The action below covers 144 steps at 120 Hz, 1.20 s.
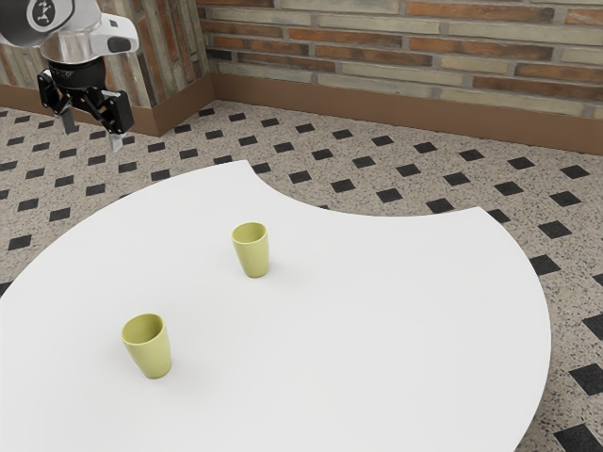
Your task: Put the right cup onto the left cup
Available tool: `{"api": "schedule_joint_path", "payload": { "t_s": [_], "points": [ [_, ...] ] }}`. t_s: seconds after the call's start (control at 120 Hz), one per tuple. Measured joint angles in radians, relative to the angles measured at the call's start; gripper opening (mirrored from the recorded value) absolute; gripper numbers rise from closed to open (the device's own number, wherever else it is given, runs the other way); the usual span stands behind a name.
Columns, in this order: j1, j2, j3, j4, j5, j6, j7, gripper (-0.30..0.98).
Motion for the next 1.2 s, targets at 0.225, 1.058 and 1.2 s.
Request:
{"api": "schedule_joint_path", "payload": {
  "t_s": [0.225, 1.058, 1.2],
  "points": [
    [0.001, -0.008, -0.001, -0.046, -0.009, 0.005, 0.003, 0.69],
    [0.065, 0.053, -0.014, -0.539, -0.150, 0.261, 0.007, 0.69],
    [0.075, 0.078, -0.014, -0.562, -0.152, 0.308, 0.008, 0.69]
  ]
}}
